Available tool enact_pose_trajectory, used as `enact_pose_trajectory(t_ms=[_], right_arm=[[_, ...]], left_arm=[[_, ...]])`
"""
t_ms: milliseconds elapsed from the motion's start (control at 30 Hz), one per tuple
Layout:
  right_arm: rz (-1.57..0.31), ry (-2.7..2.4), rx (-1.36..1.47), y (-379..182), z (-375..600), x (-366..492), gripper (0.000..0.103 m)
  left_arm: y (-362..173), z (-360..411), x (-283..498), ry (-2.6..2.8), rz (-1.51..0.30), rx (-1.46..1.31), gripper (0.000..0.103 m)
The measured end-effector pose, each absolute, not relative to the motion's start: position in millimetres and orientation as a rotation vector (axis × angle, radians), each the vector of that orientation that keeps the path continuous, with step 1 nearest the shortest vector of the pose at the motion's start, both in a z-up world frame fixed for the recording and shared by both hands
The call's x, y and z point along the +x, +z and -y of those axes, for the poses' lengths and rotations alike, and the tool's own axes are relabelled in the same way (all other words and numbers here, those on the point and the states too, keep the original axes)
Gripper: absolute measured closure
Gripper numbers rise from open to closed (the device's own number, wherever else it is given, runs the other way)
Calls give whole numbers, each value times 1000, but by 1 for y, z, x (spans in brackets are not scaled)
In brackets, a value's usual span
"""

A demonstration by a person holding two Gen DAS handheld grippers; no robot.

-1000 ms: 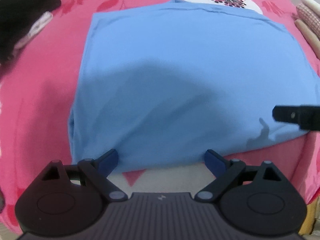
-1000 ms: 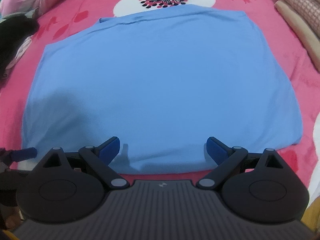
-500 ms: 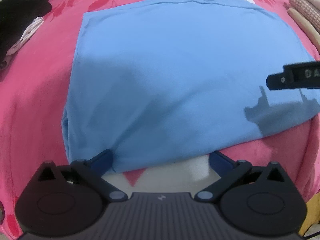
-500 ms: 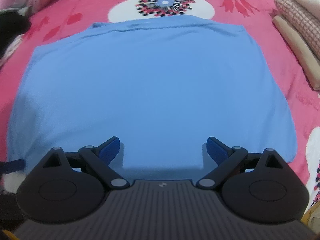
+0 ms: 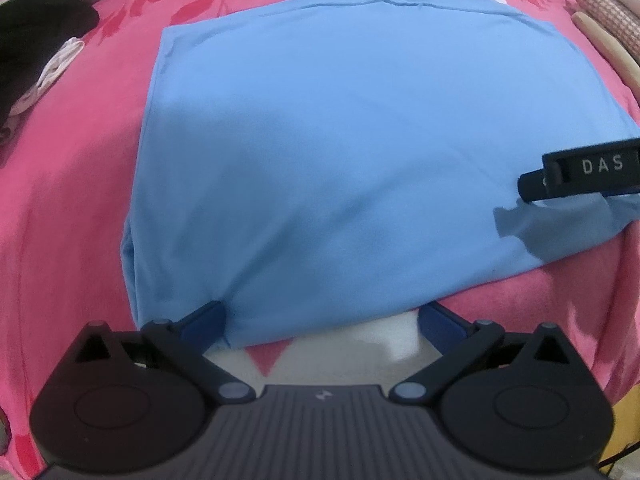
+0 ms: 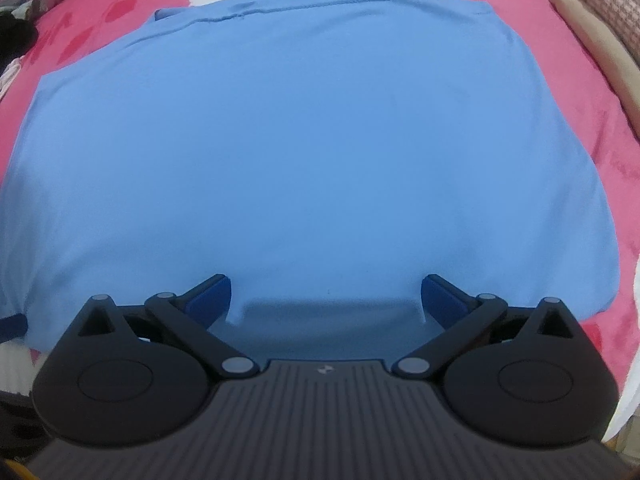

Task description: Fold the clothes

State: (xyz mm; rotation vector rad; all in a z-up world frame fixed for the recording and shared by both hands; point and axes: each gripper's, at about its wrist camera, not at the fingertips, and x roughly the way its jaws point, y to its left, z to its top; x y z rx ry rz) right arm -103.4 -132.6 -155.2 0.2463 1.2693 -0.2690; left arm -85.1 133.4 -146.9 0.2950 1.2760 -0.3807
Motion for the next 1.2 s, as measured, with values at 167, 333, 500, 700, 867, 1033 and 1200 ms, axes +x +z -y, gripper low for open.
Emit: enact_pose_trajectory(t_ms=[167, 333, 500, 700, 867, 1033, 1200], right_arm=[[-1278, -268, 246, -155, 133, -102, 1], [-1297, -252, 243, -155, 138, -97, 1], [-1284, -227, 230, -156, 142, -100, 1], [-1304, -229, 220, -146, 145, -91, 1], [-1216, -125, 164, -120, 125, -83, 1], [-1146, -24, 188, -104, 95, -54, 2], [-1128, 47, 183, -100, 65, -38, 2]], left_arm=[[-146, -130, -91, -387, -1252, 290, 0], [-145, -104, -110, -391, -1257, 304, 0], [-129, -93, -118, -399, -1180, 312, 1], [-99, -123, -132, -425, -1096, 199, 1], [-84, -156, -113, -377, -1068, 120, 1], [-88, -182, -86, -319, -1115, 26, 16], [-94, -193, -72, -354, -1136, -68, 28]])
